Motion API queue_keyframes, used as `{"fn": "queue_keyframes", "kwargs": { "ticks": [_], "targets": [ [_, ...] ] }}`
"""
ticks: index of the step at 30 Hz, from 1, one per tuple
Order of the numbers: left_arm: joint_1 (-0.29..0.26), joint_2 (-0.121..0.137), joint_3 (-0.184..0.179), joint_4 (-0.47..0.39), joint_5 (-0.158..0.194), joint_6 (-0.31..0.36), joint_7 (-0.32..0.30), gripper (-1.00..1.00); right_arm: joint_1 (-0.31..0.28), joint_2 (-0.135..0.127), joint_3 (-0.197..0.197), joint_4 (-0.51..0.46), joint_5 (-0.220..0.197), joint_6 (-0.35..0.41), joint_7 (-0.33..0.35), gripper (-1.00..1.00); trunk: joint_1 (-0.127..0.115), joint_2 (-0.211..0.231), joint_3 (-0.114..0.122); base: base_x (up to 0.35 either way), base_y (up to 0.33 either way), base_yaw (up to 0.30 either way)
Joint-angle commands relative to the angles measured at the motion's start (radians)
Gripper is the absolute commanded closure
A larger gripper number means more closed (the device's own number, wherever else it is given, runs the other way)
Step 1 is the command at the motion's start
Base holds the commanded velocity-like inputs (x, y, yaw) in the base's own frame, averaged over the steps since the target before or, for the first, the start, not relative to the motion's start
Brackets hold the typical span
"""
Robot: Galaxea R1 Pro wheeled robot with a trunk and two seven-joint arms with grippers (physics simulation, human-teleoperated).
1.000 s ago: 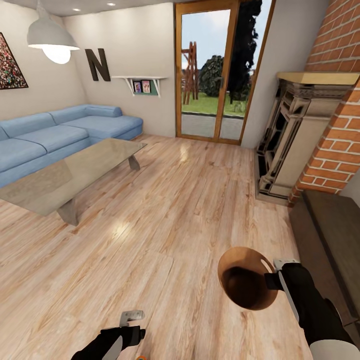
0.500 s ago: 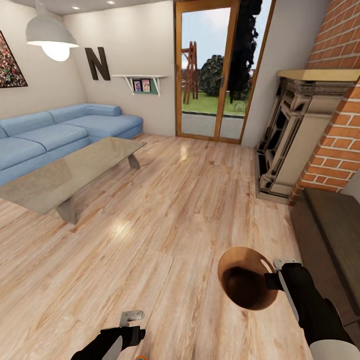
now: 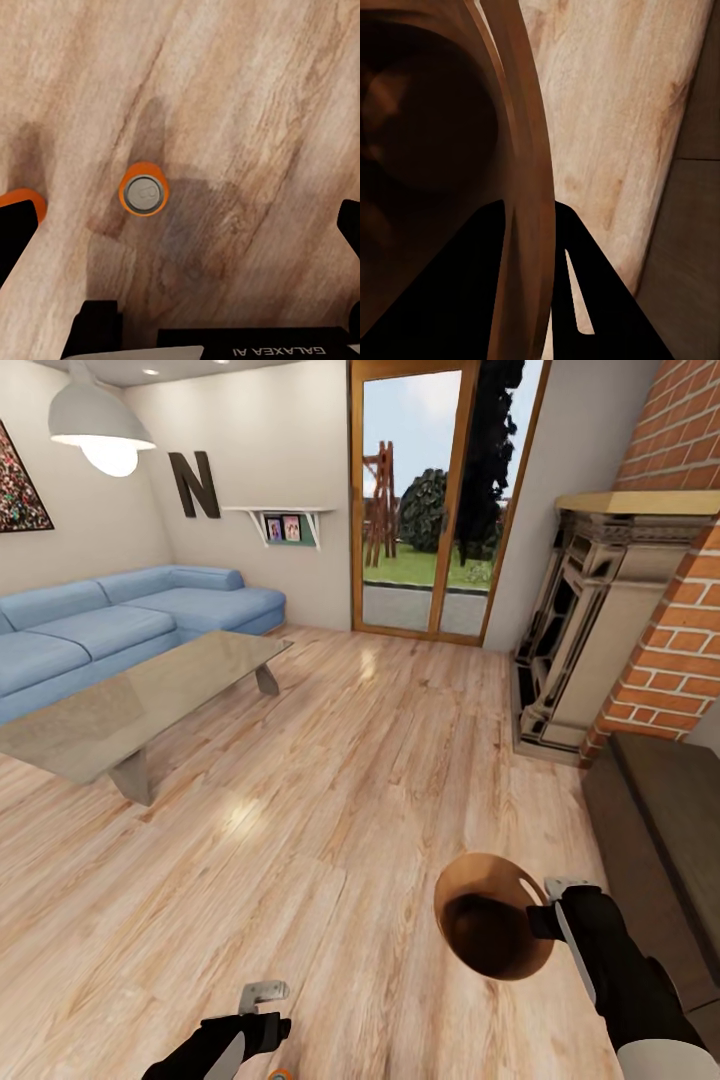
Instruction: Put the three can of soda from the living room inside the tash can in the kitchen.
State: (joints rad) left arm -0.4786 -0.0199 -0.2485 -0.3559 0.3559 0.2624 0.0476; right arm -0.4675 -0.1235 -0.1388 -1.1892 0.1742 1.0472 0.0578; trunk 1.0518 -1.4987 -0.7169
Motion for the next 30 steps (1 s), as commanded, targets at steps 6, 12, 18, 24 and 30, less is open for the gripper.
{"fn": "queue_keyframes", "kwargs": {
  "ticks": [6, 12, 18, 24, 30],
  "targets": [
    [0.000, 0.000, 0.000, 0.000, 0.000, -0.001, 0.000, -1.00, -0.002, 0.010, 0.002, -0.009, -0.012, 0.000, 0.005, 1.00, 0.023, -0.042, -0.023, 0.000, 0.000, 0.006],
    [0.000, 0.000, 0.000, 0.000, 0.000, -0.001, 0.000, -1.00, 0.003, 0.012, 0.002, -0.128, -0.014, 0.000, 0.005, 1.00, 0.046, -0.084, -0.044, 0.000, 0.000, 0.010],
    [0.000, 0.000, 0.000, 0.000, 0.000, -0.002, 0.000, -1.00, 0.006, 0.023, 0.004, -0.209, -0.014, 0.000, 0.005, 1.00, 0.069, -0.126, -0.064, 0.000, 0.000, 0.002],
    [0.000, 0.000, 0.000, 0.000, 0.000, -0.002, 0.000, -1.00, 0.007, 0.036, 0.003, -0.241, -0.015, 0.000, 0.006, 1.00, 0.092, -0.168, -0.083, 0.000, 0.000, 0.000],
    [0.000, 0.000, 0.000, 0.000, 0.000, -0.002, 0.000, -1.00, 0.007, 0.045, 0.003, -0.251, -0.014, 0.000, 0.005, 1.00, 0.115, -0.210, -0.102, 0.000, 0.000, 0.000]
  ]
}}
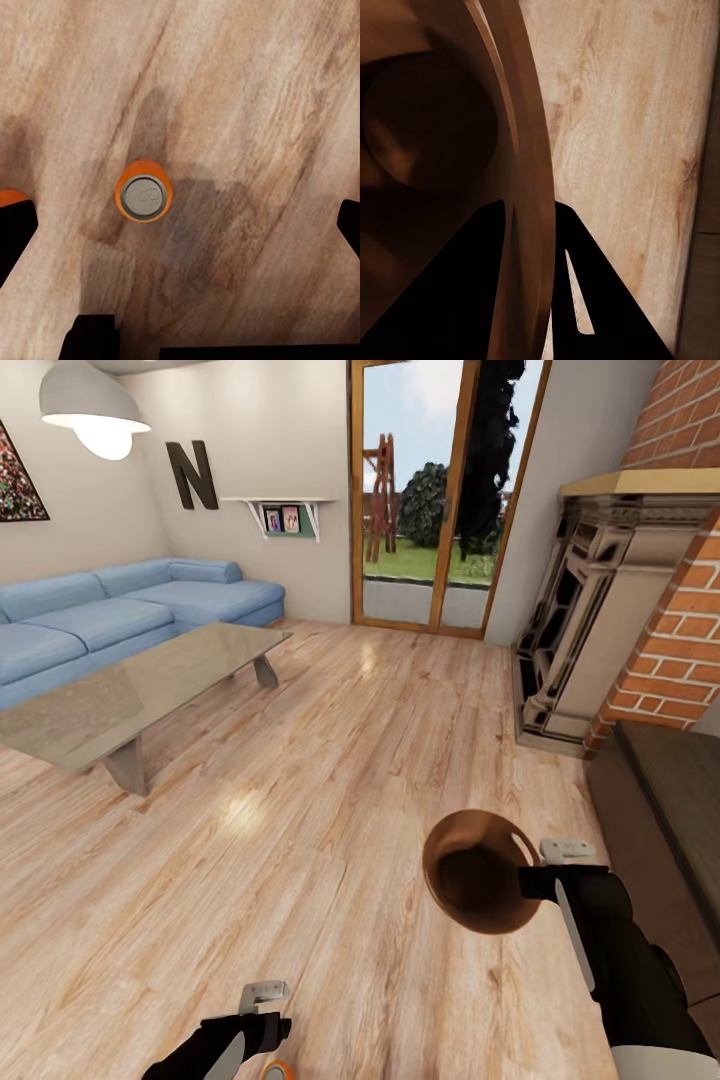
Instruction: Put the three can of soda from the living room inside the tash can in the kitchen.
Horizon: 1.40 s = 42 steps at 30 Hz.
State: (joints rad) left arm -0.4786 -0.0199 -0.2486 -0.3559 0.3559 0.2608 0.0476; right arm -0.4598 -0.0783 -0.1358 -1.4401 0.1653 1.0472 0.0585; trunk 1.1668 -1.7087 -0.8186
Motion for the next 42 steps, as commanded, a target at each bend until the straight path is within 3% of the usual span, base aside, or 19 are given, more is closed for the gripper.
{"fn": "queue_keyframes", "kwargs": {
  "ticks": [1, 16, 27, 38, 42],
  "targets": [
    [0.000, 0.000, 0.000, 0.000, 0.000, 0.000, 0.000, -1.00, -0.001, 0.001, 0.000, -0.001, -0.005, 0.000, 0.005, 1.00, 0.004, -0.007, -0.003, 0.000, 0.000, 0.000],
    [-0.003, 0.001, -0.001, -0.030, 0.000, 0.003, 0.001, -1.00, 0.000, 0.002, 0.001, 0.000, -0.003, 0.000, 0.004, 1.00, 0.061, -0.112, -0.050, 0.000, 0.000, 0.000],
    [-0.003, 0.002, -0.001, -0.049, 0.000, 0.004, -0.002, -1.00, 0.000, 0.002, 0.001, 0.000, -0.002, 0.000, 0.004, 1.00, 0.084, -0.154, -0.069, 0.000, 0.000, 0.000],
    [-0.001, 0.001, 0.000, -0.044, 0.000, 0.000, -0.001, -1.00, 0.000, 0.002, 0.001, 0.005, -0.001, 0.000, 0.004, 1.00, 0.084, -0.154, -0.069, 0.000, 0.000, 0.000],
    [0.000, 0.001, 0.000, -0.043, 0.000, -0.001, -0.002, -1.00, 0.000, 0.002, 0.001, 0.007, -0.001, 0.000, 0.004, 1.00, 0.100, -0.182, -0.081, 0.000, 0.000, 0.000]
  ]
}}
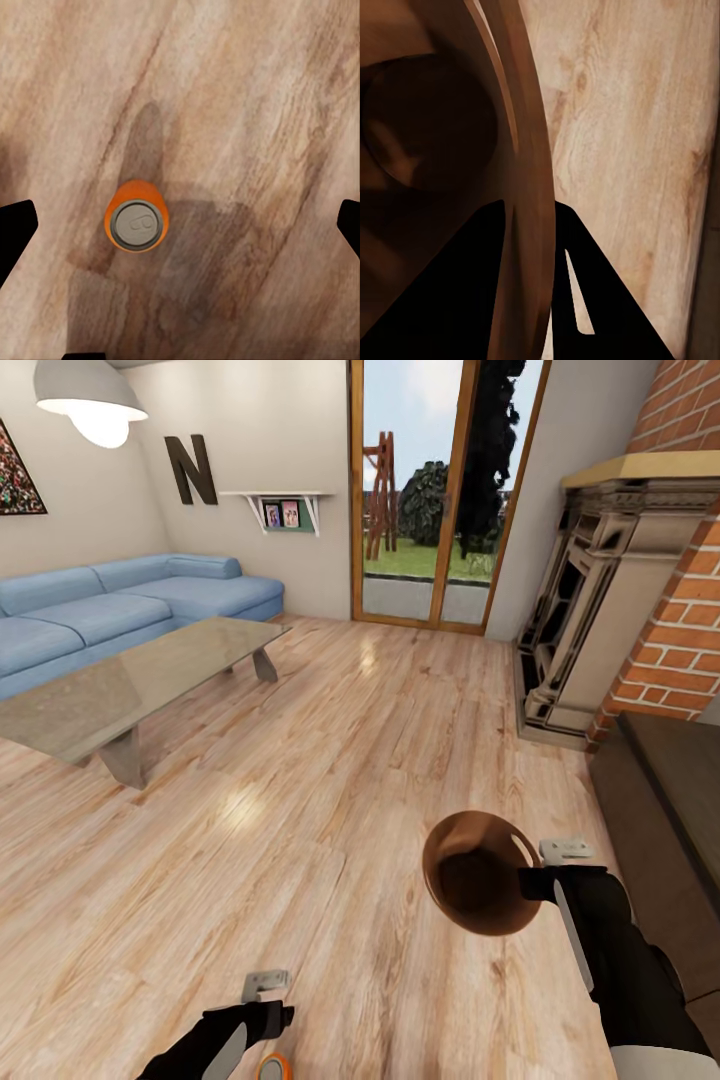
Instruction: Put the three can of soda from the living room inside the tash can in the kitchen.
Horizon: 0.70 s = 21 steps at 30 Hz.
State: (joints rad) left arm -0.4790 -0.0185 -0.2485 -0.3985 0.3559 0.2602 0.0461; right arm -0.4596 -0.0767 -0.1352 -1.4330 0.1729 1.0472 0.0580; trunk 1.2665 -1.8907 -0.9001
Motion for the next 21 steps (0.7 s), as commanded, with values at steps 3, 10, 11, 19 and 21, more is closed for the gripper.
{"fn": "queue_keyframes", "kwargs": {
  "ticks": [3, 10, 11, 19, 21],
  "targets": [
    [0.000, 0.000, 0.000, 0.000, 0.000, -0.001, 0.000, -1.00, -0.001, 0.000, 0.000, 0.000, -0.009, 0.000, 0.005, 1.00, 0.012, -0.021, -0.009, 0.000, 0.000, 0.000],
    [0.000, 0.001, 0.000, 0.000, 0.000, -0.001, 0.000, -1.00, -0.001, 0.000, 0.000, 0.001, -0.009, 0.000, 0.005, 1.00, 0.038, -0.070, -0.031, 0.000, 0.000, 0.000],
    [0.000, 0.001, 0.000, 0.000, 0.000, -0.001, 0.000, -1.00, -0.001, 0.000, 0.000, 0.001, -0.009, 0.000, 0.005, 1.00, 0.038, -0.070, -0.031, 0.000, 0.000, 0.000],
    [0.000, 0.000, 0.000, 0.000, 0.000, -0.002, 0.000, -1.00, -0.001, 0.000, 0.000, 0.002, -0.009, 0.000, 0.005, 1.00, 0.046, -0.084, -0.038, 0.000, 0.000, 0.000],
    [0.000, 0.000, 0.000, 0.001, 0.000, -0.002, 0.000, -1.00, -0.001, 0.000, 0.000, 0.002, -0.009, 0.000, 0.005, 1.00, 0.054, -0.098, -0.044, 0.000, 0.000, 0.000]
  ]
}}
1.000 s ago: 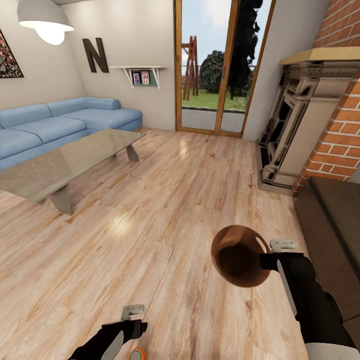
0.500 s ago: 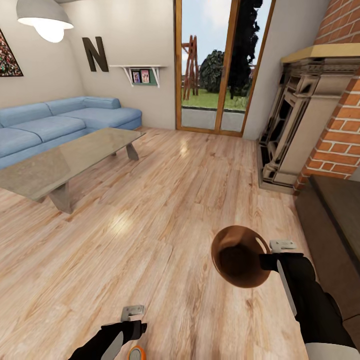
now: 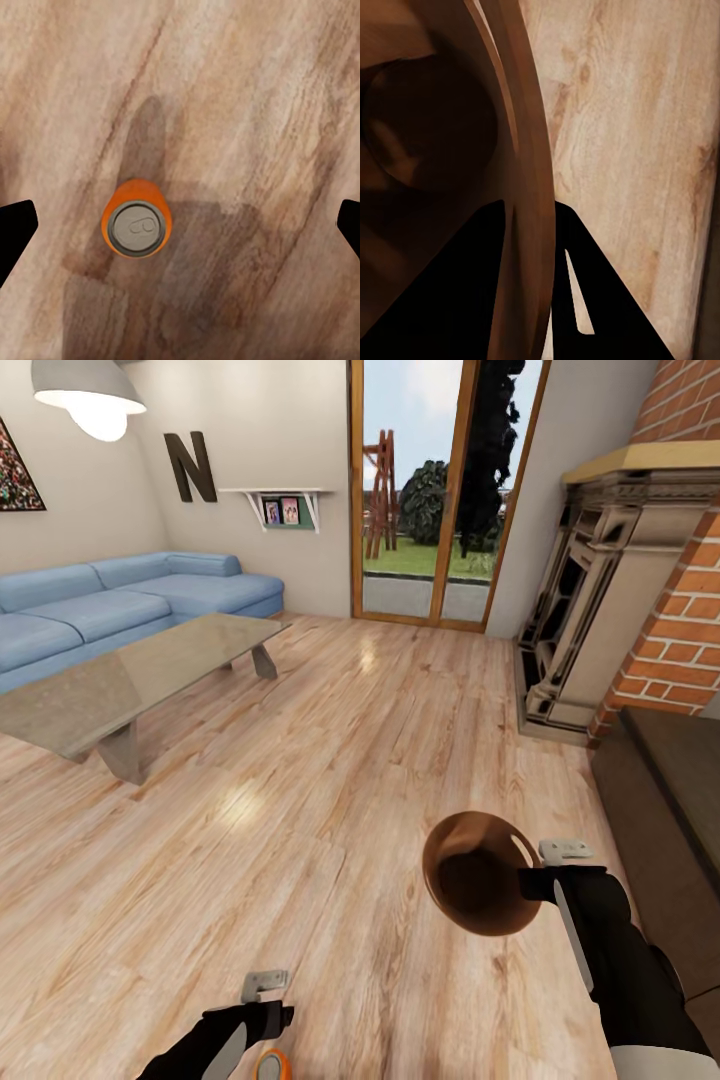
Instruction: Put the three can of soda from the living room inside the tash can in the kitchen.
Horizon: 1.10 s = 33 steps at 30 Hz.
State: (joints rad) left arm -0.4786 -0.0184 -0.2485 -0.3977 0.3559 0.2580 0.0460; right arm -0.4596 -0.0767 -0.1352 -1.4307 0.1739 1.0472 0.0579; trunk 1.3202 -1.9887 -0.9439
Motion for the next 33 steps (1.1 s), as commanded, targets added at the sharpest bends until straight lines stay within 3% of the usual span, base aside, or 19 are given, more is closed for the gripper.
{"fn": "queue_keyframes", "kwargs": {
  "ticks": [1, 15, 27, 33],
  "targets": [
    [0.000, 0.000, 0.000, 0.001, 0.000, 0.000, 0.000, -1.00, -0.001, 0.000, 0.000, -0.001, -0.010, 0.000, 0.005, 1.00, 0.004, -0.007, -0.003, 0.000, 0.000, 0.000],
    [0.000, 0.001, 0.000, 0.004, -0.001, -0.014, 0.004, -1.00, -0.001, 0.000, 0.000, -0.001, -0.010, 0.000, 0.005, 1.00, 0.008, -0.014, -0.006, 0.000, 0.000, 0.000],
    [0.000, 0.001, 0.000, 0.008, -0.002, -0.016, 0.010, -1.00, -0.001, -0.001, 0.000, -0.001, -0.010, 0.000, 0.005, 1.00, 0.054, -0.098, -0.044, 0.000, 0.000, 0.000],
    [0.001, 0.001, 0.000, 0.007, -0.002, -0.016, 0.010, -1.00, -0.001, -0.001, 0.000, -0.001, -0.010, 0.000, 0.005, 1.00, 0.054, -0.098, -0.044, 0.000, 0.000, 0.000]
  ]
}}
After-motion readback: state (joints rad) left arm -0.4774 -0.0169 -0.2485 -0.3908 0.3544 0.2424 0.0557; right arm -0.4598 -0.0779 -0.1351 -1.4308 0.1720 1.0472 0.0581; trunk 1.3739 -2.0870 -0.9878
